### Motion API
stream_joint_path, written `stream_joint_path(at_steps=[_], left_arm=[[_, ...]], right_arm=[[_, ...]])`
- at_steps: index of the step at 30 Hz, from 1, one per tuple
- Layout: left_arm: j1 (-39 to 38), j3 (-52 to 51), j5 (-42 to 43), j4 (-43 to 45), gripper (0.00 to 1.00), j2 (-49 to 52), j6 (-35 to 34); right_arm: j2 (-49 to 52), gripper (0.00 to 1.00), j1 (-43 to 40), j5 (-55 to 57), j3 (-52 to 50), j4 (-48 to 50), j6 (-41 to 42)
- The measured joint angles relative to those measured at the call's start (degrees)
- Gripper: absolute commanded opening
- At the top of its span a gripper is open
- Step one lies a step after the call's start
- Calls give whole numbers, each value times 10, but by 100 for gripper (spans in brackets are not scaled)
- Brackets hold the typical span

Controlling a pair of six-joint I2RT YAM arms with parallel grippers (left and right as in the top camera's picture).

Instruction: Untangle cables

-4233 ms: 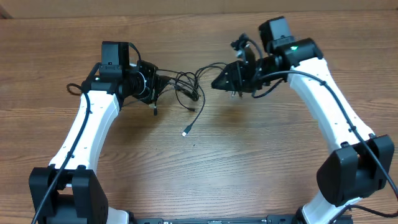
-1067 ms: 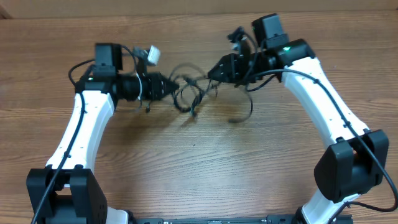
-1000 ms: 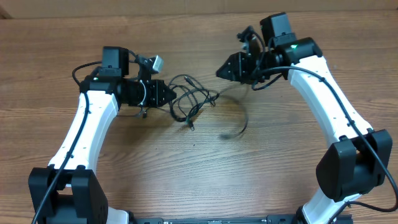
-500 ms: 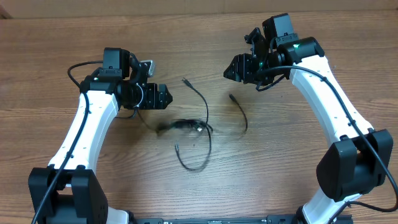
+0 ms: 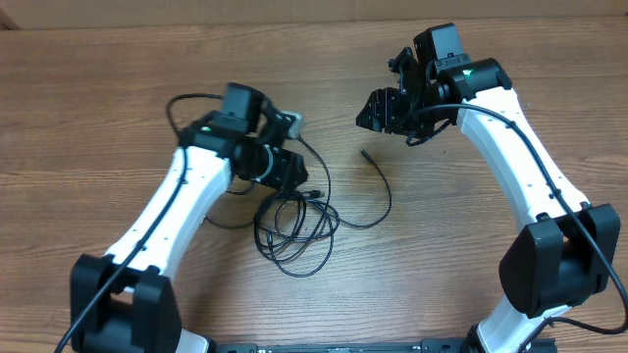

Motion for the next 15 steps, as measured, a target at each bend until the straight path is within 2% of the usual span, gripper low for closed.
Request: stream_joint_path(at_steps=[3, 8, 15], left_arm=[[-24, 0, -20, -3, 48, 31, -41], [-27, 0, -105, -91, 54, 75, -196], [-28, 0, -174, -113, 63, 78, -266]], right_arm=[[0, 67, 0, 4, 0, -6, 0], [0, 71, 0, 4, 0, -18, 0], [0, 72, 0, 4, 0, -23, 0]])
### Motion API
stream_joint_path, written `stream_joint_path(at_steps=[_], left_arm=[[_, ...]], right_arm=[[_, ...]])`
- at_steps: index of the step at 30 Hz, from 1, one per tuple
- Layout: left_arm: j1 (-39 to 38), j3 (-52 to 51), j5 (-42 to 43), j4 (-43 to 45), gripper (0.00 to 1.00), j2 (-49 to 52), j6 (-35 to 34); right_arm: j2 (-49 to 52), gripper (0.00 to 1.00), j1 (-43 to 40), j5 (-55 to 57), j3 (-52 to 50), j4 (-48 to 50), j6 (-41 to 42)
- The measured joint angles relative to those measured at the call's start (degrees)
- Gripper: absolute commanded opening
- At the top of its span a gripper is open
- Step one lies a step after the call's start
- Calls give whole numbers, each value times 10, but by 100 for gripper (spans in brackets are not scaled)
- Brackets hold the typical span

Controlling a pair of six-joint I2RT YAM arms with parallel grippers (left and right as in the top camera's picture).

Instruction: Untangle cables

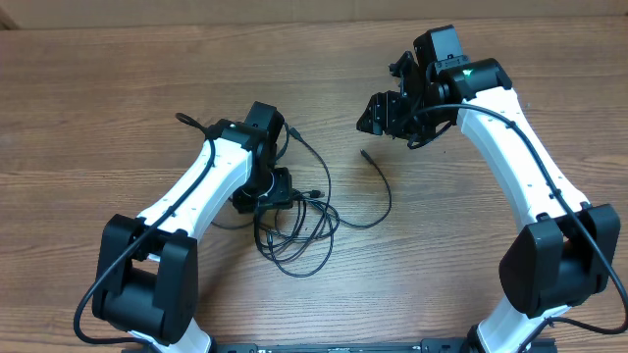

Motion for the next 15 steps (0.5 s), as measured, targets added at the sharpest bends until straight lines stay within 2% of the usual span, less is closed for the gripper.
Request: stream_joint_path(at_steps=[2, 6, 11, 15], left_arm=[[0, -2, -12, 17, 69, 0, -7], [0, -21, -26, 58, 74, 0, -10], [-3, -50, -22, 106, 72, 0, 17], [-4, -56, -3, 125, 64, 0, 58]], right_arm=[[0, 72, 0, 0, 0, 0, 0], [0, 72, 0, 0, 0, 0, 0], [0, 73, 0, 0, 0, 0, 0], [0, 73, 0, 0, 0, 2, 0]])
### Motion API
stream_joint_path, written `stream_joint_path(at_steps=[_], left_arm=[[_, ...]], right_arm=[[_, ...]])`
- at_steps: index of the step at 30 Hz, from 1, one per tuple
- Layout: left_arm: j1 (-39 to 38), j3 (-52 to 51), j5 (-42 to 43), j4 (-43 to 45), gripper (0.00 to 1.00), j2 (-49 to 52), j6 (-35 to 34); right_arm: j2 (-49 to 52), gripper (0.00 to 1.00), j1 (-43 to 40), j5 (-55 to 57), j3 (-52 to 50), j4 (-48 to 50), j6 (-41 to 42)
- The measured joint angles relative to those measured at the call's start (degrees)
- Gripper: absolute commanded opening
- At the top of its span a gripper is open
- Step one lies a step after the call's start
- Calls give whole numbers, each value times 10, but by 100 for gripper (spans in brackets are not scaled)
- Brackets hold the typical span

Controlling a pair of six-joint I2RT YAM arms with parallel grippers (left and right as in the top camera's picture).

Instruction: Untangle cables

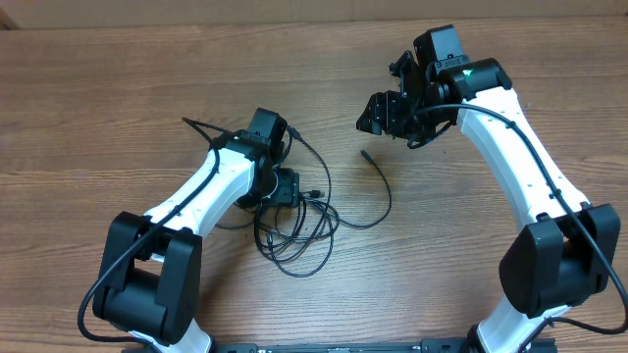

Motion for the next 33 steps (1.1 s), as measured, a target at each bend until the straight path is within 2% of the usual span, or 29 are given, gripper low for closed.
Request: stream_joint_path(at_steps=[5, 10, 14, 16, 17, 18, 20, 22, 29, 33], left_arm=[[0, -11, -20, 0, 61, 0, 33], [0, -32, -56, -1, 61, 15, 40], [0, -36, -86, 2, 58, 26, 40], [0, -36, -99, 6, 48, 26, 40], [0, -36, -104, 9, 36, 26, 39], [0, -37, -108, 12, 31, 26, 39], [0, -39, -114, 22, 17, 26, 38], [0, -42, -119, 30, 4, 26, 37], [0, -43, -125, 31, 4, 26, 39], [1, -25, -120, -4, 4, 26, 39]], right_arm=[[0, 73, 0, 0, 0, 0, 0], [0, 73, 0, 0, 0, 0, 0], [0, 74, 0, 0, 0, 0, 0], [0, 74, 0, 0, 0, 0, 0], [0, 74, 0, 0, 0, 0, 0], [0, 74, 0, 0, 0, 0, 0], [0, 66, 0, 0, 0, 0, 0], [0, 64, 0, 0, 0, 0, 0], [0, 64, 9, 0, 0, 18, 34], [0, 66, 36, 0, 0, 20, 40]])
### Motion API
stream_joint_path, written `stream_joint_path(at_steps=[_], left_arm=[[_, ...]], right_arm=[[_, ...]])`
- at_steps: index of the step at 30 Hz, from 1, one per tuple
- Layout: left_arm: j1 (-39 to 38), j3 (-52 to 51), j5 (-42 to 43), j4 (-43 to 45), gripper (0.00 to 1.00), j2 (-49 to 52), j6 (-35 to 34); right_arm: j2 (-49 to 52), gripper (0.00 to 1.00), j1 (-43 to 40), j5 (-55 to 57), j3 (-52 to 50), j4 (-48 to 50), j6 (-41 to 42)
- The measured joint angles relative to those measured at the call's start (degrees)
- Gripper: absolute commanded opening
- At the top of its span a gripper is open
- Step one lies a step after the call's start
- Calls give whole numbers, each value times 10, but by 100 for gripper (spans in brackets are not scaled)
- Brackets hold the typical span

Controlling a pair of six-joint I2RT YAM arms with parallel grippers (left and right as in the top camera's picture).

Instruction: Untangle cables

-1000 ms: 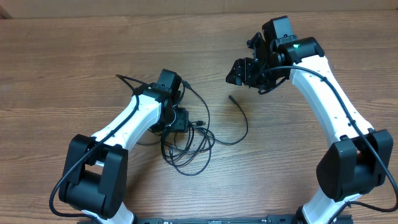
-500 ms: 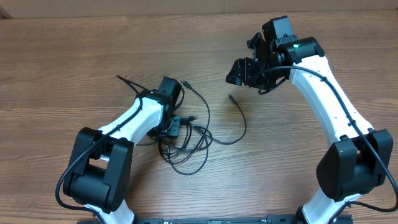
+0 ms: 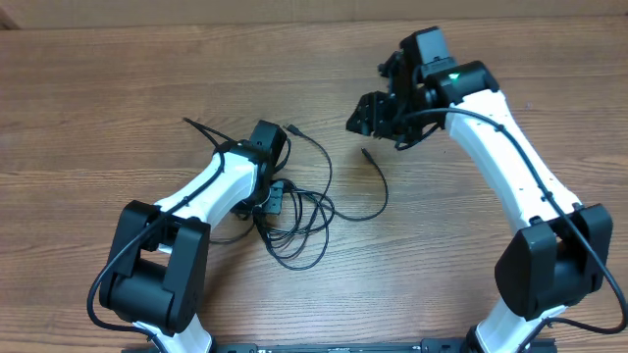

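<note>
Thin black cables lie in a tangle (image 3: pixel 299 227) on the wooden table. One strand loops right and ends in a small plug (image 3: pixel 365 153). Another runs up to a plug (image 3: pixel 292 129). My left gripper (image 3: pixel 276 200) is down at the left edge of the tangle, among the strands. The wrist hides its fingertips, so whether it holds a cable is unclear. My right gripper (image 3: pixel 359 118) hangs above the table, up and right of the loose plug and apart from every cable. Its jaw gap does not show from above.
A thin black lead (image 3: pixel 201 131) runs from the left arm's wrist toward the upper left. The wooden table (image 3: pixel 88 98) spreads out on all sides. Both arm bases stand at its near edge.
My left gripper has shifted slightly toward me and left, onto the tangle's left edge, and the tangle has drawn a little to the left. My right gripper has moved a little left and away.
My left gripper began above the tangle's upper left with the arm stretched out. It then turned and came down at the tangle's top left, stayed there, and now sits lower on its left edge. The right arm held still until its small shift now.
</note>
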Motion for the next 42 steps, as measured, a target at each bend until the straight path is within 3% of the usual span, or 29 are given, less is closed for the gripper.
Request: stream_joint_path(at_steps=[8, 14, 27, 34, 42], left_arm=[[35, 98, 78, -23, 4, -13, -13], [63, 107, 136, -14, 4, -21, -12], [98, 193, 261, -23, 4, -21, 21], [98, 193, 274, -31, 4, -21, 21], [93, 193, 275, -41, 4, -21, 18]], right_arm=[[0, 61, 33, -3, 0, -1, 29], [0, 51, 37, -3, 0, -2, 20], [0, 52, 40, -17, -16, 13, -211], [0, 61, 41, -18, -78, 95, -256], [7, 61, 66, -18, -114, 164, -270]])
